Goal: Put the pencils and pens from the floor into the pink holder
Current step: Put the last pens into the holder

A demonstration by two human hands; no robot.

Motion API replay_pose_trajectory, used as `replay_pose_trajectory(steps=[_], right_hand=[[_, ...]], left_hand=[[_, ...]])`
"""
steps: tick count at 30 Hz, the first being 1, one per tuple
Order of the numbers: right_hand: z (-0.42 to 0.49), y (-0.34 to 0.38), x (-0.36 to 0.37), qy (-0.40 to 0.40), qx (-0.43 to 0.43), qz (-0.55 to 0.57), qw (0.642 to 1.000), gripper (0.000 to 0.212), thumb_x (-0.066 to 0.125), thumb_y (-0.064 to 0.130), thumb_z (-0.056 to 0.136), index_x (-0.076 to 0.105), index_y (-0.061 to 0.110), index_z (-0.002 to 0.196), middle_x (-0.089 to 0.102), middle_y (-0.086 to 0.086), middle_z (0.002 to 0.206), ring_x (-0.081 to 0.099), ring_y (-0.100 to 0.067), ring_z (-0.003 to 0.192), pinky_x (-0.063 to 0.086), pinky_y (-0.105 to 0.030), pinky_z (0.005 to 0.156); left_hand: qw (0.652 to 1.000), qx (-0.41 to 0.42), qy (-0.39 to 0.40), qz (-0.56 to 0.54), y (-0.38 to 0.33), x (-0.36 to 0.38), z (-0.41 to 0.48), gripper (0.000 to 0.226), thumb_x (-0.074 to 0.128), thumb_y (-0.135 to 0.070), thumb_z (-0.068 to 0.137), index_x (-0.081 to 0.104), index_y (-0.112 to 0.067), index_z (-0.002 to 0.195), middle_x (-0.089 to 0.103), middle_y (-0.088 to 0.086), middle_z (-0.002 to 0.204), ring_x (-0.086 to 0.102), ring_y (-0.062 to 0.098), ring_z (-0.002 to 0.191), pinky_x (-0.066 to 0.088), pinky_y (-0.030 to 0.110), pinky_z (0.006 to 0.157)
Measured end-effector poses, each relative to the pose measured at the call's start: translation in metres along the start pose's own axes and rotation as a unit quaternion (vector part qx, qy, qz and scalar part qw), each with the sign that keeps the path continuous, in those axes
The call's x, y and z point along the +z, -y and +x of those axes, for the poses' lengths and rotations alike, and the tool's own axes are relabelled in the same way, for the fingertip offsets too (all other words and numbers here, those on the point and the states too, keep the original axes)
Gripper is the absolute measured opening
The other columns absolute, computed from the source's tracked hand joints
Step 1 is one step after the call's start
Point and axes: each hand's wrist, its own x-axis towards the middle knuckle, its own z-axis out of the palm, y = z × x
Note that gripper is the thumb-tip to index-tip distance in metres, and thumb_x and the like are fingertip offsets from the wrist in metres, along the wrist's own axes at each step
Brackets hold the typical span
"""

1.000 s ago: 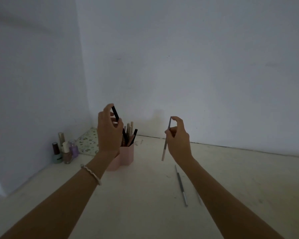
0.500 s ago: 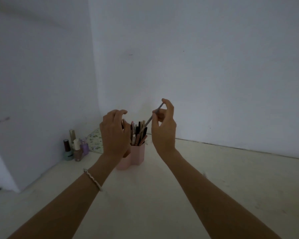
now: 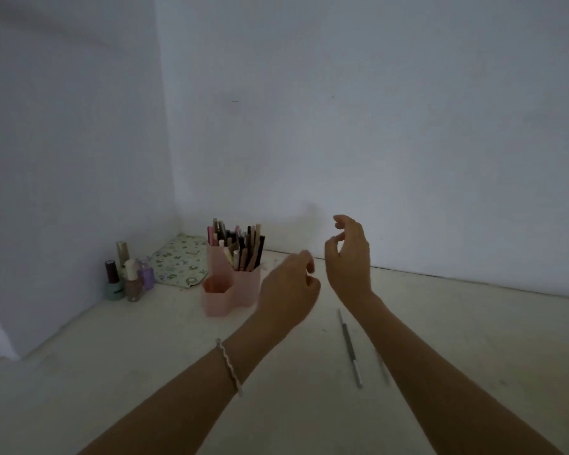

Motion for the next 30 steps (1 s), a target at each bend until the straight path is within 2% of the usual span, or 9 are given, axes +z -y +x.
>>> replay_pose_trajectory(steps=[3,7,10,13,17,21,23,25,30], right_hand=[[-0.005,-0.026,-0.025,0.014,0.066,-0.024,0.997,0.036,0.05,0.006,0.09,0.052,0.017,0.125,0.058,0.0,0.116,0.056,-0.011,0.091,0.05,-0.03,0.084],[-0.014,-0.053,-0.049,0.043,0.119,-0.04,0.991,0.033,0.05,0.006,0.089,0.052,0.018,0.12,0.061,0.002,0.103,0.057,-0.007,0.078,0.049,-0.025,0.072],[-0.018,-0.064,-0.061,0.071,0.138,-0.063,0.986,0.029,0.048,0.008,0.091,0.052,0.015,0.119,0.06,0.002,0.076,0.055,-0.008,0.06,0.045,-0.021,0.055],[-0.02,-0.073,-0.068,0.118,0.194,-0.107,0.968,0.027,0.049,0.009,0.088,0.054,0.013,0.115,0.057,0.0,0.066,0.052,-0.012,0.054,0.044,-0.027,0.053],[-0.024,-0.072,-0.068,0.249,0.25,-0.241,0.904,0.029,0.055,0.026,0.084,0.056,0.008,0.108,0.063,-0.008,0.099,0.061,-0.023,0.085,0.047,-0.03,0.072],[-0.04,-0.067,-0.058,0.386,0.26,-0.302,0.832,0.03,0.06,0.031,0.083,0.052,0.011,0.104,0.058,-0.005,0.102,0.056,-0.02,0.087,0.045,-0.028,0.071],[-0.043,-0.061,-0.049,0.378,0.238,-0.294,0.845,0.021,0.058,0.022,0.084,0.053,0.01,0.101,0.059,-0.007,0.104,0.058,-0.023,0.089,0.045,-0.028,0.071],[-0.038,-0.049,-0.041,0.314,0.219,-0.23,0.895,0.025,0.056,0.017,0.083,0.059,0.007,0.106,0.064,-0.009,0.101,0.063,-0.025,0.089,0.05,-0.031,0.074],[-0.01,-0.008,-0.022,0.155,0.147,-0.039,0.976,0.019,0.055,0.014,0.086,0.056,0.015,0.105,0.057,0.001,0.068,0.051,-0.012,0.054,0.043,-0.024,0.05]], left_hand=[[0.958,-0.136,0.252,0.02,-0.027,0.048,-0.014,0.038,0.055,-0.043,0.091,0.056,-0.013,0.114,0.065,0.004,0.106,0.064,0.019,0.092,0.053,0.032,0.082],[0.949,-0.128,0.27,0.105,-0.045,0.08,-0.024,0.037,0.06,-0.028,0.089,0.052,-0.007,0.119,0.059,0.01,0.121,0.06,0.026,0.11,0.049,0.033,0.089],[0.947,-0.13,0.278,0.092,-0.047,0.076,-0.012,0.027,0.057,-0.013,0.09,0.054,-0.004,0.115,0.06,0.013,0.121,0.061,0.027,0.108,0.049,0.031,0.086],[0.968,-0.123,0.217,0.02,-0.049,0.051,0.005,0.04,0.064,-0.017,0.085,0.049,-0.005,0.12,0.061,0.013,0.116,0.062,0.027,0.101,0.046,0.029,0.075],[0.991,-0.072,0.078,-0.087,-0.049,0.01,0.026,0.064,0.063,-0.017,0.083,0.037,-0.016,0.141,0.063,0.009,0.094,0.062,0.02,0.079,0.047,0.024,0.066],[0.99,-0.033,0.01,-0.137,-0.04,-0.016,0.035,0.07,0.06,-0.012,0.087,0.029,-0.022,0.148,0.059,0.004,0.077,0.059,0.015,0.064,0.056,0.03,0.063],[0.987,-0.043,-0.01,-0.154,-0.03,-0.025,0.035,0.079,0.058,-0.009,0.088,0.015,-0.025,0.153,0.059,0.008,0.077,0.059,0.016,0.063,0.057,0.031,0.063],[0.987,-0.048,-0.04,-0.151,-0.018,-0.037,0.038,0.081,0.057,-0.007,0.088,0.013,-0.024,0.154,0.059,0.01,0.078,0.059,0.018,0.064,0.057,0.034,0.061],[0.978,-0.092,-0.144,-0.12,0.029,-0.078,0.058,0.093,0.062,-0.008,0.082,0.006,-0.026,0.154,0.062,0.01,0.074,0.063,0.022,0.063,0.055,0.025,0.057]])
